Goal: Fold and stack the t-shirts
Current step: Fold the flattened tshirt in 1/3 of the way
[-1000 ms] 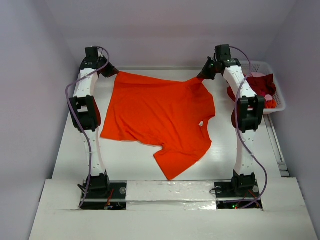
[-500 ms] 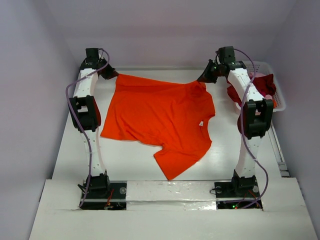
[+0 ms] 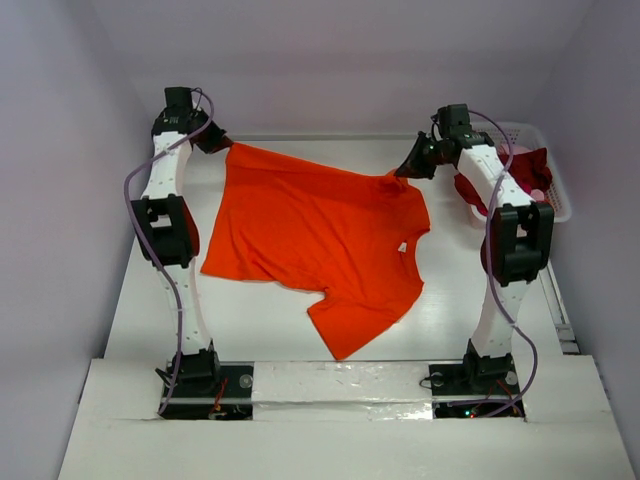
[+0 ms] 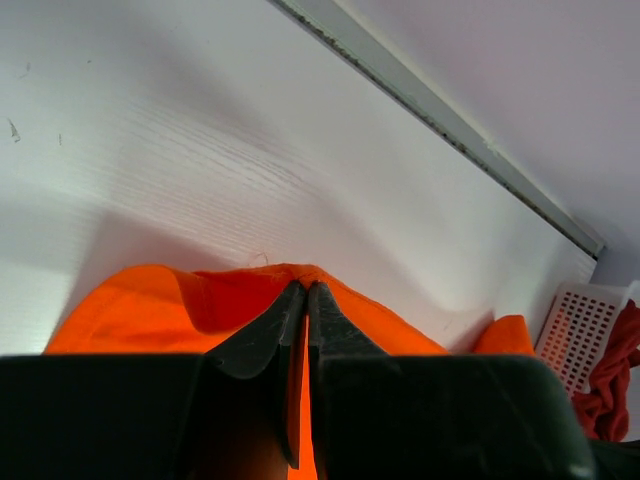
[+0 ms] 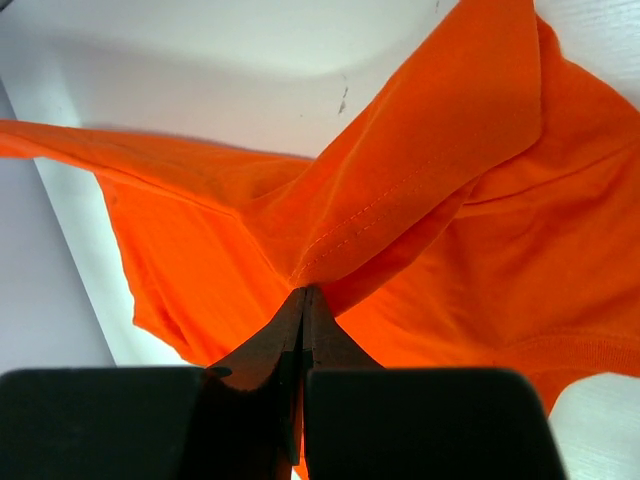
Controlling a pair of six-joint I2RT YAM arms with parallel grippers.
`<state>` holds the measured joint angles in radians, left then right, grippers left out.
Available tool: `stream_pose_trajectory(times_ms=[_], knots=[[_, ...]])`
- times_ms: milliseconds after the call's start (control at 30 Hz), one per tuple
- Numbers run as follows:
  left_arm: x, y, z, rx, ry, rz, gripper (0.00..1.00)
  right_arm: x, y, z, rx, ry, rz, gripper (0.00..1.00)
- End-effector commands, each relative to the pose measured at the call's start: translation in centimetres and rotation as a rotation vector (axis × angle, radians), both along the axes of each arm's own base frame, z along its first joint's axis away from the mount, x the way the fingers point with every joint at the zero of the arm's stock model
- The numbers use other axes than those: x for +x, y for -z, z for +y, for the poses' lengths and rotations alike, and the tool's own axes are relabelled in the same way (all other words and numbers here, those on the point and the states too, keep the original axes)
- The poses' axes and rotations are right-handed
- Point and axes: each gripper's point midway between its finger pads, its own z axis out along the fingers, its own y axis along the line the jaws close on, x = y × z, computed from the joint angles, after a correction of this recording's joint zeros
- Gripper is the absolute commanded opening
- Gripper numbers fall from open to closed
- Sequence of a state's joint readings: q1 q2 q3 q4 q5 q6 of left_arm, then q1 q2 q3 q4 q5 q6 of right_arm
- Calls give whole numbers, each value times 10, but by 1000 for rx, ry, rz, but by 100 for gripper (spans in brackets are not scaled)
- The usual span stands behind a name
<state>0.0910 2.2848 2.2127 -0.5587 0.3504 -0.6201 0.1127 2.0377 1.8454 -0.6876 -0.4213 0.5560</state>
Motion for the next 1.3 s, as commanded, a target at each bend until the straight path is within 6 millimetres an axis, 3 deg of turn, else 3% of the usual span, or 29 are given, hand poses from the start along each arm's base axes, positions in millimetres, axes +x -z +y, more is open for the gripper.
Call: stream_pose_trajectory(times_ms=[0,367,733,900,1267], knots=[[-9,-66,2,21,-9,-113,0,-7,-40,11,33,-32,-99,0],[-19,-59,1,27,-1,-75,0,-29,-38,34,63,-96,-46,0],[-36,-19,5,85,-1,-5,0,-37,-3,29,17,-70,6,0],[-43,-23,6,95,-10,-12,0,-42,4,29,16,-71,17,0],[-58,-42,-3,77,1,-32,0,-46,-16,24,2,-59,-23,0]])
